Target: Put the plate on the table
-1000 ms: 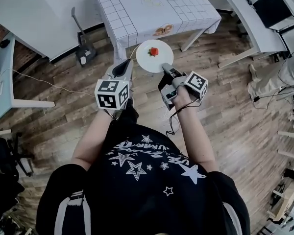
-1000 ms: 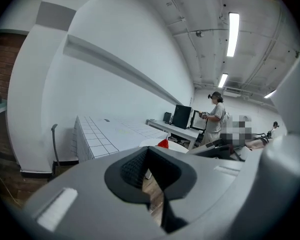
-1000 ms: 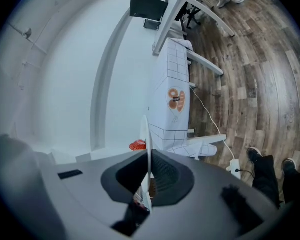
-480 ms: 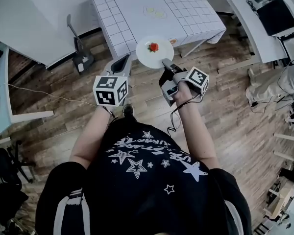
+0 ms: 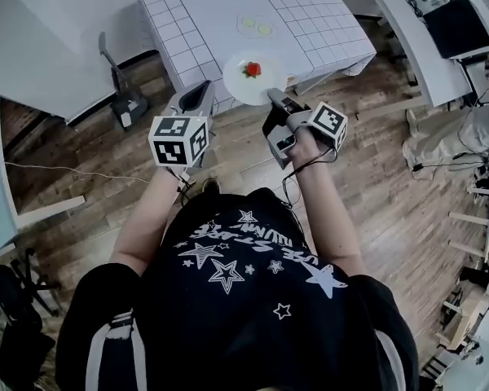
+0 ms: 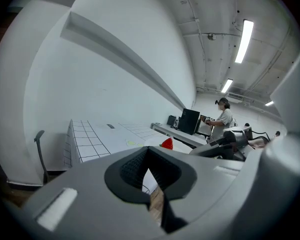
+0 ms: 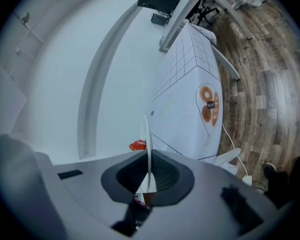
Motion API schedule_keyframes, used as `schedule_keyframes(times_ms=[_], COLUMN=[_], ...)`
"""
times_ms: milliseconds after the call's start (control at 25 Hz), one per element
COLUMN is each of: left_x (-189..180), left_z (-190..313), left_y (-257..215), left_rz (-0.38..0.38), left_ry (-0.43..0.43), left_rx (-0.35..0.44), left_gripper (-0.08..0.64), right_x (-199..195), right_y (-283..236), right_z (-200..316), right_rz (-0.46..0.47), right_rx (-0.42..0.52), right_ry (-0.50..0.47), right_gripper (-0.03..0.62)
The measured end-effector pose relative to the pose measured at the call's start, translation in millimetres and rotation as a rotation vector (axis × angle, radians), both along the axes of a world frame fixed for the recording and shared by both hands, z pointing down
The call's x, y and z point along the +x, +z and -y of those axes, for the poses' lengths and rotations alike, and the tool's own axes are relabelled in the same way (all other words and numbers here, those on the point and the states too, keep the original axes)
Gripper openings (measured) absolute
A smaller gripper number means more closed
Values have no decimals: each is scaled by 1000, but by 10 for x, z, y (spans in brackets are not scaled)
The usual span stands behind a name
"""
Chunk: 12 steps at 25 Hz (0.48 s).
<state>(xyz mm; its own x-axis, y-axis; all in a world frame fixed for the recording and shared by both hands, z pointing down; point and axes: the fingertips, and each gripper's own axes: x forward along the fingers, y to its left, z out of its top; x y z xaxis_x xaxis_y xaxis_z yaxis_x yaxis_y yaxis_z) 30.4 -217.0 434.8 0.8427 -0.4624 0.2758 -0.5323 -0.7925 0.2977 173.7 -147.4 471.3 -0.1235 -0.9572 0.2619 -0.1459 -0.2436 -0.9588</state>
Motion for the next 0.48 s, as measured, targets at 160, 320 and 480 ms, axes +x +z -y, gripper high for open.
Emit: schedule_keyframes(times_ms=[160,320,480], left_x=[-11,19,-4], left_z=[133,298,371], left_y=[57,97,97], left_rz=[4,12,21], left_ry=[-17,-50,-104], left_rx=[-15,-23,-16], left_gripper=[9,9,9], right_x=[20,129,163], right_y=[33,71,63], right_z=[102,325,543], right_rz=[2,8,19], right_rx=[-37,-48,-5], right_ry=[-7,-26,-80], right_gripper=[20,20,20])
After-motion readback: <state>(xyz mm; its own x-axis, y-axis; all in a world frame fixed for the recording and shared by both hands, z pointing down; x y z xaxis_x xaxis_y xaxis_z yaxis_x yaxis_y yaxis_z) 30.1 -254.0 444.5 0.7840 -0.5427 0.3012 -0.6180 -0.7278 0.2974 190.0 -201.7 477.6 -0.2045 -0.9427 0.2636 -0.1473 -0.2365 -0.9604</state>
